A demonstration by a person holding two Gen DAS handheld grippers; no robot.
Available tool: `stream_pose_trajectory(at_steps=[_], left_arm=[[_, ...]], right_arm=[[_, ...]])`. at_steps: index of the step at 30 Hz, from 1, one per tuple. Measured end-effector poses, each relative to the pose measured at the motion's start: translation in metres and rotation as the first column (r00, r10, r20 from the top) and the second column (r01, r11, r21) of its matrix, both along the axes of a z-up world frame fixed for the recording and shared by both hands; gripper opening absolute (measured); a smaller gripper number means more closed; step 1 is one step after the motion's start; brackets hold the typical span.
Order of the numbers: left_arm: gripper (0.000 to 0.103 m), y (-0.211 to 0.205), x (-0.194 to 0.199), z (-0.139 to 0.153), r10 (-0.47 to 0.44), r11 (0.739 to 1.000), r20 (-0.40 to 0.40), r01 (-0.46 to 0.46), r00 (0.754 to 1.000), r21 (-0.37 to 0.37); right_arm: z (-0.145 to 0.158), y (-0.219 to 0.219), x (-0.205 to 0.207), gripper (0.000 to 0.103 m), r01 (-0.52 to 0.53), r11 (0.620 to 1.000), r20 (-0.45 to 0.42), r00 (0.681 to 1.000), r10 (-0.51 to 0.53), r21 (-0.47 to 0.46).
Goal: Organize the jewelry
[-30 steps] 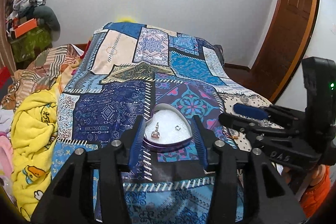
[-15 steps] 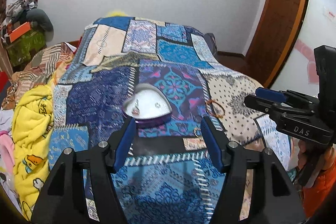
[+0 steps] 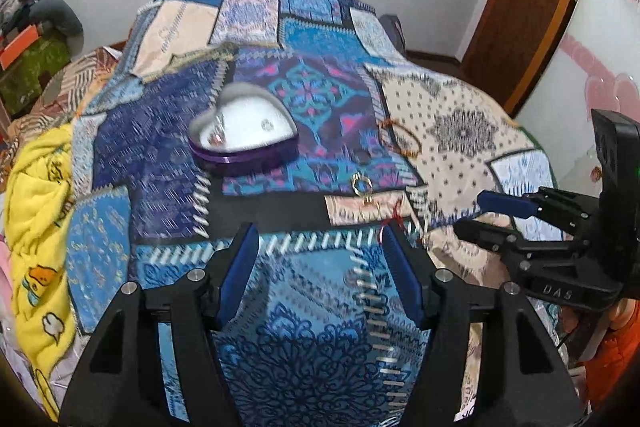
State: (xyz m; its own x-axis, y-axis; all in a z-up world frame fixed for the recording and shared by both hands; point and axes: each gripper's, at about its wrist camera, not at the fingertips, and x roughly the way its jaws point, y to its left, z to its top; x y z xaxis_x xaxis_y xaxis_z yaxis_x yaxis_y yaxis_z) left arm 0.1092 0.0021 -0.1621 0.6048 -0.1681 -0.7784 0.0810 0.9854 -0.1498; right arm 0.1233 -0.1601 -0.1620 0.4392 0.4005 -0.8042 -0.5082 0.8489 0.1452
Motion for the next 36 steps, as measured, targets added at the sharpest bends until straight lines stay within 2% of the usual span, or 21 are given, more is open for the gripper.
stream_pose_trajectory(at_steps=[2, 4, 6, 9, 13, 20, 25, 30, 36], left_arm=[[0.063, -0.003, 0.0, -0.008, -0.008, 1.0, -0.021, 0.008, 1.0, -0.005], [0.063, -0.004, 0.0, -0.014, -0.017, 1.0, -0.035, 0.016, 0.999, -0.005], [0.063, -0.006, 0.0, -0.019, -0.022, 1.0, -0.046, 0.021, 0.999, -0.011], [0.063, -0.007, 0.0, -0.025, -0.034, 0.999, -0.058, 0.033, 0.998, -0.027], [0.063, -0.011, 0.001, -0.03, -0.059, 0.997, -0.069, 0.056, 0.996, -0.044], [0.057, -0.021, 0.009, -0.04, -0.094, 0.994, -0.092, 0.088, 0.991, -0.068], [0.056, -0.024, 0.012, -0.039, -0.111, 0.992, -0.084, 0.105, 0.99, -0.072], [0.056, -0.027, 0.017, -0.042, -0.112, 0.992, -0.085, 0.106, 0.99, -0.07], [0.056, -0.029, 0.016, -0.045, -0.126, 0.99, -0.085, 0.12, 0.988, -0.074]], right_arm=[[-0.007, 0.002, -0.001, 0.04, -0.008, 1.0, -0.018, 1.0, 0.008, 0.008], [-0.011, 0.004, -0.002, 0.026, -0.024, 1.0, -0.036, 0.999, 0.024, 0.017], [-0.013, 0.008, -0.003, 0.02, -0.04, 0.999, -0.045, 0.998, 0.041, 0.023], [-0.015, 0.013, -0.005, 0.019, -0.057, 0.998, -0.043, 0.997, 0.058, 0.016], [-0.026, 0.017, -0.001, 0.011, -0.058, 0.998, -0.064, 0.996, 0.058, 0.005], [-0.023, 0.014, 0.0, 0.01, -0.031, 0.999, -0.055, 0.998, 0.032, 0.011], [-0.006, 0.007, -0.001, 0.011, -0.032, 0.999, 0.003, 0.999, 0.032, 0.031], [-0.021, 0.016, 0.009, 0.011, -0.059, 0.998, -0.029, 0.998, 0.058, -0.025], [-0.027, 0.014, 0.012, 0.011, -0.059, 0.998, -0.032, 0.998, 0.059, 0.003]])
